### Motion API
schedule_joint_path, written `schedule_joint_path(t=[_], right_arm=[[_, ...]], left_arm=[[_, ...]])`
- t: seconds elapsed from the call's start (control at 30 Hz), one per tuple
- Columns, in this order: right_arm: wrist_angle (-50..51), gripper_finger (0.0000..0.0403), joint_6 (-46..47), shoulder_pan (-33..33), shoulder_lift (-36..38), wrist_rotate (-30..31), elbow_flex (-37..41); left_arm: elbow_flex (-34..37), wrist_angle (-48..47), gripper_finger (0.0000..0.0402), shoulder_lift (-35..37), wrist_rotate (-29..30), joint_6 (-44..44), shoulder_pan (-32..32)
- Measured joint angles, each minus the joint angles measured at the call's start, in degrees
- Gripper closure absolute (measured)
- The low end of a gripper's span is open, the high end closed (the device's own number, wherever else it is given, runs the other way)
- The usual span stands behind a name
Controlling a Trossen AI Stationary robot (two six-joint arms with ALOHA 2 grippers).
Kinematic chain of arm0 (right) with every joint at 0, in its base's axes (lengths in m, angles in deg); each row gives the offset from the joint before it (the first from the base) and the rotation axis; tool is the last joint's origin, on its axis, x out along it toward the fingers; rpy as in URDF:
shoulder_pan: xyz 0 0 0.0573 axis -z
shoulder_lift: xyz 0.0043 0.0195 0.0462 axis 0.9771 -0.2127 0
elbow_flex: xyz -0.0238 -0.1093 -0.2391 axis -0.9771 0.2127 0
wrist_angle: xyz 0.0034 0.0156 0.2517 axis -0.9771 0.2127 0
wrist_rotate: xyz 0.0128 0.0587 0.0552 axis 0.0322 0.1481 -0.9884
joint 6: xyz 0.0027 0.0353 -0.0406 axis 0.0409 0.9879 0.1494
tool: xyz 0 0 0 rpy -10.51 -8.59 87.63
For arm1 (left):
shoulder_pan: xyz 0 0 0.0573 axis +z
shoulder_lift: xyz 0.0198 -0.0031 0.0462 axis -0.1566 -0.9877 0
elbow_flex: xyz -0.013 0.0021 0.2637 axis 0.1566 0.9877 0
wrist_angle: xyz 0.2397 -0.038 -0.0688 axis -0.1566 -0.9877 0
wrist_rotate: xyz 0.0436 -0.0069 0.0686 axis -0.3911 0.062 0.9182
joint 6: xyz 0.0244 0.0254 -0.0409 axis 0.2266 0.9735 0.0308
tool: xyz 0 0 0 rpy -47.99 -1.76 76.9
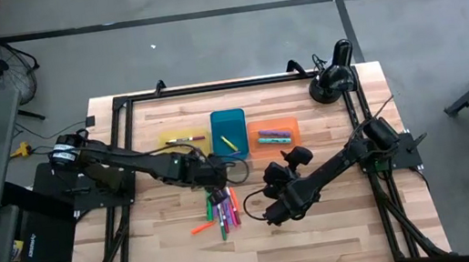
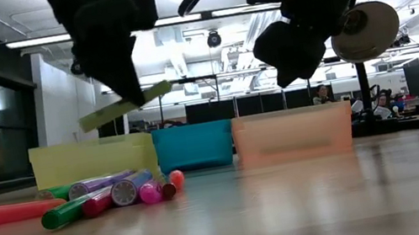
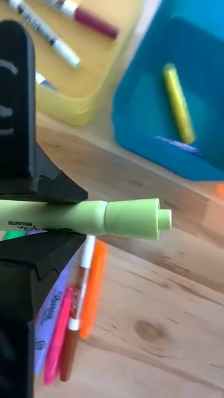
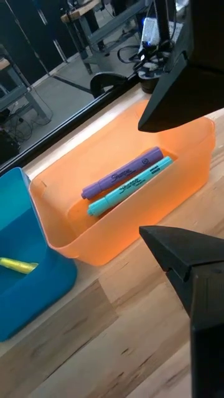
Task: Pick & Place Markers
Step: Put the light green highlighter into the orange bin
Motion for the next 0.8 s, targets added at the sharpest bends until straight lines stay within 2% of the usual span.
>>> schedule_joint_path(t=[0.2,0.43,0.6,0.8], right_arm=[[2.0,0.0155,0.5,0.0,0.1,-1.2,0.0],[6.6,0.0155,5.1,-0.4,1.9,-1.6,0.0],[6.7,0.0155,4.7,-1.4,4.2,5.0,0.0],[0.6,0.0155,-0.6,-2.0,9.8,12.6,3.5]], left_arm=[[-3.4,0.1,0.0348,0.0,2.0,5.0,0.3],[-5.6,2.0,0.0348,0.1,1.7,10.5,4.1],[-5.5,5.3,0.0348,0.1,-0.4,15.5,5.1],[-5.5,10.1,0.0348,0.1,-0.6,21.6,4.9]])
